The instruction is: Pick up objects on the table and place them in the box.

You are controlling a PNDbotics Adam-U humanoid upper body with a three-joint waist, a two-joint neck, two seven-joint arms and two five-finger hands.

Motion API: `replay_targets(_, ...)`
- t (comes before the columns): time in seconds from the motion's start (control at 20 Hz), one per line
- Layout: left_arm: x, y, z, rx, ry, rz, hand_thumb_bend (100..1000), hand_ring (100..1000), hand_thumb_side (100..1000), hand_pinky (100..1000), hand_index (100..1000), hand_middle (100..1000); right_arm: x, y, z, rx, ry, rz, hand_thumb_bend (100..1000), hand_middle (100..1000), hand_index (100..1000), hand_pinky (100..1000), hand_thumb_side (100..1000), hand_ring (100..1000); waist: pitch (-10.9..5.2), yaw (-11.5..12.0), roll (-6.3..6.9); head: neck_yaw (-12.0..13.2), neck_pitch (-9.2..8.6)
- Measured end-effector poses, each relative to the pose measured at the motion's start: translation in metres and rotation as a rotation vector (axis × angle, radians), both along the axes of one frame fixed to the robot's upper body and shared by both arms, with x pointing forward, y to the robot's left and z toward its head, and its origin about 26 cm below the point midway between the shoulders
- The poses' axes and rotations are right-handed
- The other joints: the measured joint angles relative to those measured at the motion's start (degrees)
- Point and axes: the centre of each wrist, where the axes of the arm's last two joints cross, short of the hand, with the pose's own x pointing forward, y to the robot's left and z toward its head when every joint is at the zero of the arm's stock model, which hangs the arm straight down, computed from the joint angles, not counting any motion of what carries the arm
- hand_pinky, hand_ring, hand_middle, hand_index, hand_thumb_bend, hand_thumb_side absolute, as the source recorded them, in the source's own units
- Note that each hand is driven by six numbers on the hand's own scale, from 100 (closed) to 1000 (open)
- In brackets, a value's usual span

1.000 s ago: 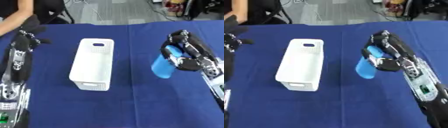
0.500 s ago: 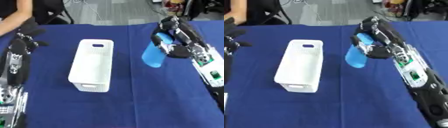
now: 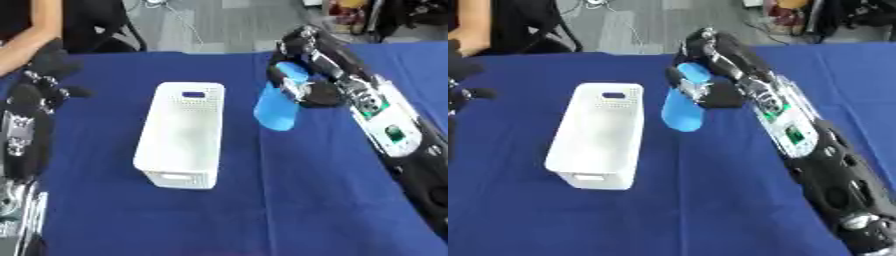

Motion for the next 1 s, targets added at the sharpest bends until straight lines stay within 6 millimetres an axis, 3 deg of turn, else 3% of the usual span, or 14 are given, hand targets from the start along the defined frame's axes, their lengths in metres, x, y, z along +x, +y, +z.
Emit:
replay_targets(0.25,0.001,-0.003,0.002,0.001,-0.005,-0.014,1000,848,935,648,890,978,0.008,0.014,-0.004,-0.034,0.005,0.017,154,330,369,100,829,100,0.37,1.08,0.06,-0.47,-0.42)
replay_targets(0.5,0.003,-0.006,0.003,-0.005,-0.01,-0.032,1000,848,935,648,890,978,0.01,0.029,0.008,0.005,-0.024,0.038,105,333,384,100,878,100,0.66,2.16,0.1,-0.91,-0.53)
replay_targets(0.75,0.005,-0.01,0.007,-0.001,-0.021,-0.051,1000,848,934,649,890,978,0.008,0.041,0.03,0.038,-0.094,0.026,100,304,395,100,990,115,0.71,3.41,0.09,-1.37,-0.56)
replay_targets(1.0,0.007,-0.015,0.009,-0.006,-0.026,-0.076,1000,848,933,649,890,977,0.012,0.049,0.039,-0.056,-0.202,-0.04,100,284,402,100,1000,132,0.85,5.08,-0.08,-1.87,-1.06)
